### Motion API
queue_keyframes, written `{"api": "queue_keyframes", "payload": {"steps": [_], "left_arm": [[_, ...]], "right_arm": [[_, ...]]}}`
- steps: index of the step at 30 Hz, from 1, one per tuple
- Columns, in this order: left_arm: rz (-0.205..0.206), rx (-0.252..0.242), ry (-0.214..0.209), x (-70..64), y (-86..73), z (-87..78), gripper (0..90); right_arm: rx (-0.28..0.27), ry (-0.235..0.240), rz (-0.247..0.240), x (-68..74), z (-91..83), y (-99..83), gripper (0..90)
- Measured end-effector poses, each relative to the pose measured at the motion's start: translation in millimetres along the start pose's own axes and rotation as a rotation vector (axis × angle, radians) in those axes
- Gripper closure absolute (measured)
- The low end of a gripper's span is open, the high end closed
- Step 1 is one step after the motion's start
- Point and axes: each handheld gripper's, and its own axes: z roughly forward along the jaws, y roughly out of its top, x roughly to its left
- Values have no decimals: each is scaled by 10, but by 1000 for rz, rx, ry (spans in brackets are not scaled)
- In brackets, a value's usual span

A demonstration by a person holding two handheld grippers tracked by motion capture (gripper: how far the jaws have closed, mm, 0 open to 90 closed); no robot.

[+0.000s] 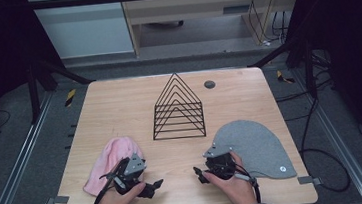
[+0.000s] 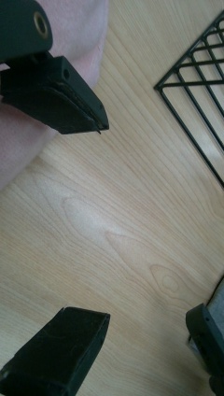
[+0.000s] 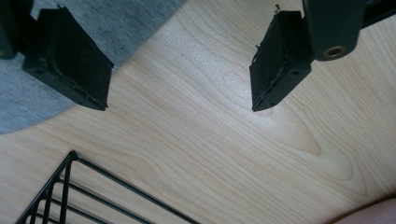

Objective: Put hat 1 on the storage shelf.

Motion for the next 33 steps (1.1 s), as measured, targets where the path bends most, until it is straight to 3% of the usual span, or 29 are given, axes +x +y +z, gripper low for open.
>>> {"api": "queue_keyframes", "payload": {"steps": [5, 11, 16, 19, 22, 25, 29, 33], "left_arm": [[-10, -8, 40, 120, -10, -102, 70], [-44, -16, 110, 406, -79, -319, 77], [-104, 0, 166, 765, -237, -471, 109], [-165, -4, 193, 1001, -346, -547, 143], [-201, -23, 220, 1196, -377, -649, 218], [-238, -30, 195, 1384, -351, -744, 288], [-215, 27, 199, 1539, -257, -739, 376], [-188, 103, 151, 1611, -127, -594, 386]], "right_arm": [[19, -17, 11, 5, -3, -3, 178], [12, -16, -1, 33, -27, 5, 198], [20, -22, -7, 43, -25, 2, 215], [20, -29, -7, 35, -31, 2, 221], [17, -33, -6, 23, -37, -1, 227], [14, -34, -4, 18, -43, -4, 230], [15, -32, -5, 22, -51, -7, 234], [15, -24, -6, 26, -45, -4, 234]]}}
